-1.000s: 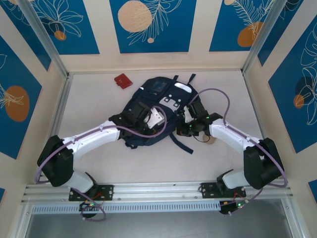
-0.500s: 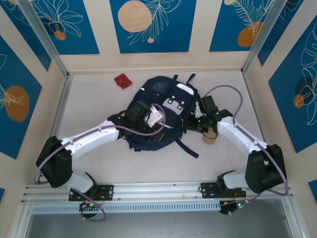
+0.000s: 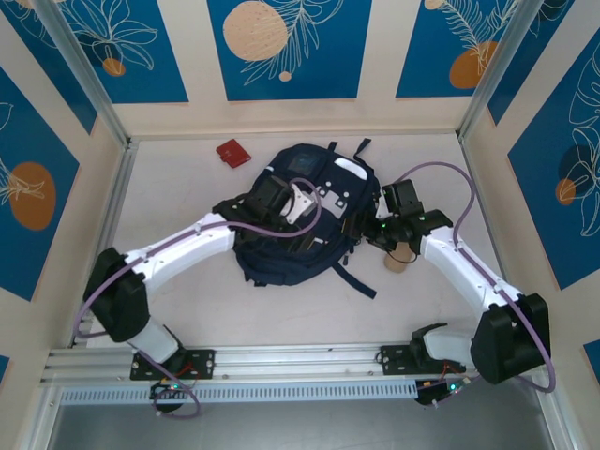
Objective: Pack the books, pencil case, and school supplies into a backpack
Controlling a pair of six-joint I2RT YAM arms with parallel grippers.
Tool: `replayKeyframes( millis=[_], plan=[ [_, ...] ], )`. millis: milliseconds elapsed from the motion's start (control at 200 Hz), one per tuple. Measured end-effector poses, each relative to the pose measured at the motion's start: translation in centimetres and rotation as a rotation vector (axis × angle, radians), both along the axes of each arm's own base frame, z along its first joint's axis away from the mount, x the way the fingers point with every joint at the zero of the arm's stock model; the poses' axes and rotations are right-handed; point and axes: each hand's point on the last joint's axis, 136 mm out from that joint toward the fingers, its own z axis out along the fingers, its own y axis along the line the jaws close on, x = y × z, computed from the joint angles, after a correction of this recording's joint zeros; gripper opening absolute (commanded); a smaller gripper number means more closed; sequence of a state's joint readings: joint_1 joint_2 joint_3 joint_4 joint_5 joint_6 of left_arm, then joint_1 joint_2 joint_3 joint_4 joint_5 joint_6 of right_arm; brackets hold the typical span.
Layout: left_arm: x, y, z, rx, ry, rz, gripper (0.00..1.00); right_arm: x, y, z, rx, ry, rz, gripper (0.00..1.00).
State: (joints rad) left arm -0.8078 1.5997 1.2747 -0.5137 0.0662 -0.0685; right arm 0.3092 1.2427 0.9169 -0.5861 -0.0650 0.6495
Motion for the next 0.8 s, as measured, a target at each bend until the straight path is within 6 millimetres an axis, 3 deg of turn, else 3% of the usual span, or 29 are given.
replayKeyframes(
  millis=[225, 390, 480, 595, 800],
  plan=[
    [-0.7, -2.1, -4.5, 0.205, -0.033, -0.082, 0.67, 1.4, -0.8, -1.9, 0.004, 0.072, -0.069, 0.66],
    [-0.6, -2.4, -6.2, 0.296, -0.045, -0.131, 0.67, 2.2, -1.4, -2.5, -0.003, 0.09, -0.091, 0.62],
    [-0.2, -2.2, -6.6, 0.335, -0.056, -0.135, 0.62, 2.4, -1.4, -2.6, -0.006, 0.094, -0.093, 0.6],
    [0.2, -1.9, -6.6, 0.369, -0.079, -0.139, 0.48, 2.6, -1.3, -2.7, -0.009, 0.098, -0.087, 0.56],
    [0.1, -2.1, -6.4, 0.388, -0.104, -0.17, 0.08, 3.3, -0.8, -2.7, -0.014, 0.092, -0.05, 0.49]
  ],
)
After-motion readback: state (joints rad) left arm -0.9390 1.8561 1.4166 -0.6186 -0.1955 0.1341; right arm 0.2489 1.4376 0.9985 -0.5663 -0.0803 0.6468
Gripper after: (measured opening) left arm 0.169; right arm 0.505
